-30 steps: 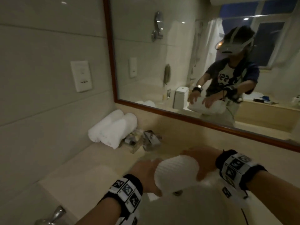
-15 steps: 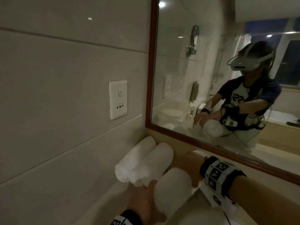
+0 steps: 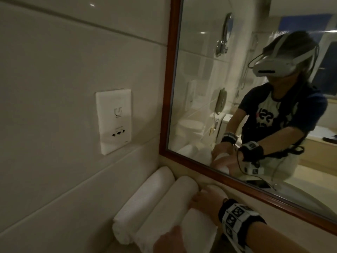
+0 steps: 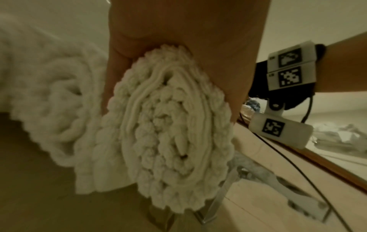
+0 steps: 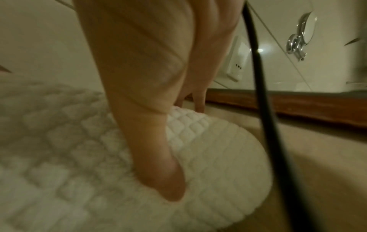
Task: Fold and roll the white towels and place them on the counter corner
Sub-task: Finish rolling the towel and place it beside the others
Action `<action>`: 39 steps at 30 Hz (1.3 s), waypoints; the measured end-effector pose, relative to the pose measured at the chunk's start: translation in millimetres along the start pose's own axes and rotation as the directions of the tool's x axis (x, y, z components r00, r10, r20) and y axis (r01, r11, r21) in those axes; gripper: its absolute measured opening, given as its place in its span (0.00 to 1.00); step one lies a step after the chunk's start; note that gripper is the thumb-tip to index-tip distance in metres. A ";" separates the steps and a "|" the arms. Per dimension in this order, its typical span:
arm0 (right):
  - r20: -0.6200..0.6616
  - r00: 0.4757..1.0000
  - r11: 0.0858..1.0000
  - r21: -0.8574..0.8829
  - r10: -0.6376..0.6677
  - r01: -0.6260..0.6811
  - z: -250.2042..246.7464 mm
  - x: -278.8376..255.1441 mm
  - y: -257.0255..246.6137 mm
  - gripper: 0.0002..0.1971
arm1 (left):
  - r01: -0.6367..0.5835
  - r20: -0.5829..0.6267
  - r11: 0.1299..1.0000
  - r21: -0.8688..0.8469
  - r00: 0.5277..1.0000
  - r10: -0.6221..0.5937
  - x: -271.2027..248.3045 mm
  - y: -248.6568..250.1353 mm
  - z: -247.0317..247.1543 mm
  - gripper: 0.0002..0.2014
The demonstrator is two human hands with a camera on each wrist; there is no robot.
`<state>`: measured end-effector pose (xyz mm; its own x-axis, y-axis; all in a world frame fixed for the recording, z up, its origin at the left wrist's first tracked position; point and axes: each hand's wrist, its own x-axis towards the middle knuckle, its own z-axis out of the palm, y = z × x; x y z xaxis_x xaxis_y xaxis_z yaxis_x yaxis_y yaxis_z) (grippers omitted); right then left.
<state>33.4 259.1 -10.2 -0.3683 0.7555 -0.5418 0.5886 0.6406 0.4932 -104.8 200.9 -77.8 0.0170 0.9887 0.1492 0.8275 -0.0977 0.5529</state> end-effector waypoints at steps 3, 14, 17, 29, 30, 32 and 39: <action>-0.092 0.996 0.993 0.118 -0.010 0.021 21.0 8.0 3.1 0.36 | 0.033 -0.438 0.969 0.245 0.895 0.081 1.3 -23.8 77.1 0.30; 0.231 0.816 -0.006 0.963 0.529 -0.269 61.5 -17.4 -28.6 0.38 | -0.218 0.251 0.939 0.266 0.956 0.151 -21.5 -8.6 0.7 0.39; 0.380 0.784 -0.395 0.899 0.491 -0.188 55.6 -10.6 -40.5 0.44 | -0.148 0.483 0.932 0.332 0.875 -0.033 -0.4 -10.2 -28.3 0.61; 0.311 0.831 -0.393 0.911 0.461 -0.123 33.3 -3.8 -53.7 0.55 | -0.164 0.630 0.921 0.354 0.769 -0.105 27.2 -20.5 -32.3 0.57; 0.298 0.830 -0.353 0.926 0.471 -0.132 33.0 -5.2 -53.9 0.56 | -0.197 0.606 0.904 0.379 0.792 -0.081 32.6 -25.8 -36.8 0.56; 0.234 0.831 -0.217 0.966 0.504 -0.140 30.5 -6.2 -51.7 0.56 | -0.234 0.554 0.864 0.445 0.830 -0.060 45.6 -40.4 -50.2 0.57; 0.191 0.872 0.202 0.930 0.451 -0.308 13.2 25.4 -62.1 0.61 | -0.168 0.594 0.916 0.364 0.800 -0.089 57.8 -66.4 -56.6 0.72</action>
<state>-3.0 236.8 -63.6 0.0816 0.9212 -0.3804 0.9013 -0.2311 -0.3665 -190.5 258.0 -59.4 0.2730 0.8670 -0.4169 0.9595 -0.2138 0.1835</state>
